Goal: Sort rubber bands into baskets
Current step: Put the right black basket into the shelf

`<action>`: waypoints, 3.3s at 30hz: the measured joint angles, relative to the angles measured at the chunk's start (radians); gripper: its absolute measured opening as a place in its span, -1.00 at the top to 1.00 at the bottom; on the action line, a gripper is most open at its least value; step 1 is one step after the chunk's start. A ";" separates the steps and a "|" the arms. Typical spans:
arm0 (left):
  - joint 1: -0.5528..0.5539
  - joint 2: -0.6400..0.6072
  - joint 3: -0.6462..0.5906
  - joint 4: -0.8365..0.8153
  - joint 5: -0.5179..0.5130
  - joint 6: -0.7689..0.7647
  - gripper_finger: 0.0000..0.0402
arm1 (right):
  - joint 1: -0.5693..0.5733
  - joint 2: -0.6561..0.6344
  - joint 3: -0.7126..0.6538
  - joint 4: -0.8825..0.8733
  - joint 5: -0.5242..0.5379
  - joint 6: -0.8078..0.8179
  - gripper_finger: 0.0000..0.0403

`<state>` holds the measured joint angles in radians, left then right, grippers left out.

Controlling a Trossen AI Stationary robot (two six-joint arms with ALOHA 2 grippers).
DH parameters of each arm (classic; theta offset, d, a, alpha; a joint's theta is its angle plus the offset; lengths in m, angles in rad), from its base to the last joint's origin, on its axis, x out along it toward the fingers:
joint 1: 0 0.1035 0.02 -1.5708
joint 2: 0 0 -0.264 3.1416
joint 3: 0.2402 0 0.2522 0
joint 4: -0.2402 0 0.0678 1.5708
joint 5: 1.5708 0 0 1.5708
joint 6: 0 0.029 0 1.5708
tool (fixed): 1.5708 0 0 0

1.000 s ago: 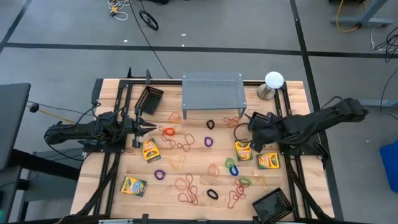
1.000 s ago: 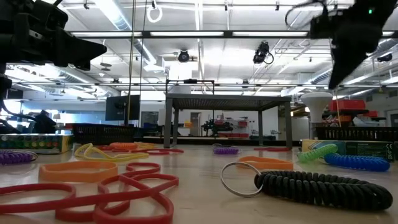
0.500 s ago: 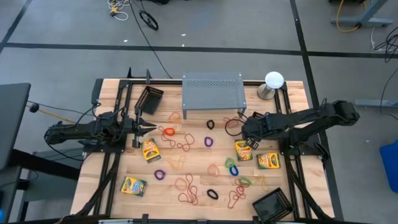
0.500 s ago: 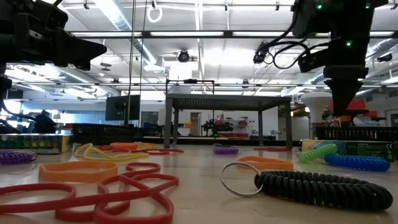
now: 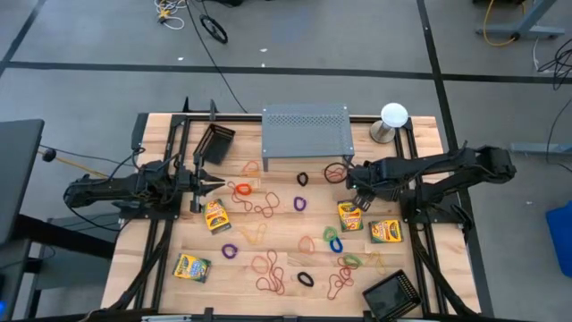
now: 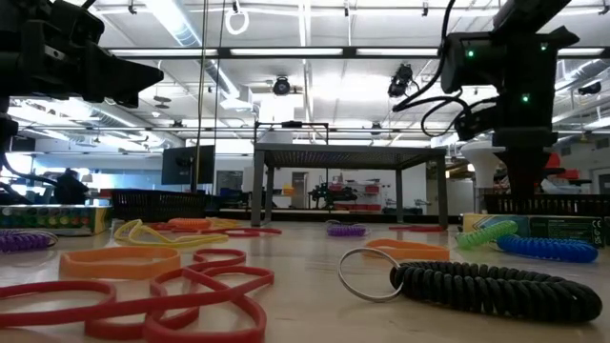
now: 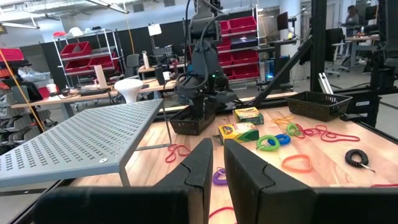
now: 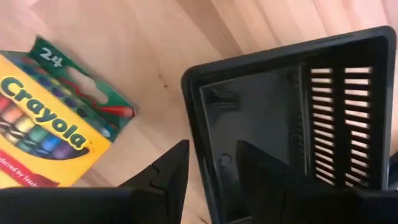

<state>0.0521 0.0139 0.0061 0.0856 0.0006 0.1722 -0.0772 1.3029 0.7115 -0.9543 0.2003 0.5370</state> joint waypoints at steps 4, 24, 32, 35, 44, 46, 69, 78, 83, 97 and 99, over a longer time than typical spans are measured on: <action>0.000 0.000 0.000 0.000 0.000 0.000 0.75 | 0.001 0.000 0.000 0.004 -0.001 -0.001 0.40; 0.000 0.000 0.000 0.000 0.000 0.000 0.75 | 0.053 0.000 0.218 -0.119 -0.093 0.115 0.94; 0.000 0.000 0.000 0.000 0.000 0.000 0.75 | 0.129 0.000 0.576 -0.158 -0.101 0.213 0.94; 0.000 0.000 0.000 0.000 0.000 0.000 0.75 | 0.105 0.015 0.701 -0.167 -0.034 0.217 0.95; 0.000 0.000 0.000 0.000 0.000 0.000 0.75 | -0.124 0.223 1.078 -0.313 0.073 0.164 0.96; 0.000 0.000 0.000 0.000 0.000 0.000 0.75 | -0.179 0.291 1.149 -0.372 0.075 0.157 0.96; 0.000 0.000 0.000 0.000 0.000 0.000 0.75 | -0.461 0.676 1.416 -0.461 -0.002 0.207 0.77; 0.000 0.000 0.000 0.000 0.000 0.000 0.75 | -0.461 0.671 1.416 -0.411 0.010 0.041 0.40; 0.000 0.000 0.000 0.000 0.000 0.000 0.75 | -0.427 0.614 1.415 -0.536 0.017 -0.302 0.28; 0.000 0.000 0.000 0.000 0.000 0.000 0.75 | -0.316 0.409 1.054 -0.429 -0.003 -0.861 0.26; 0.000 0.000 0.000 0.000 0.000 0.000 0.75 | -0.312 0.388 0.972 -0.368 0.032 -0.909 0.26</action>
<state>0.0519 0.0135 0.0059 0.0859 0.0006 0.1722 -0.3893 1.6907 1.6837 -1.3220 0.2321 -0.3717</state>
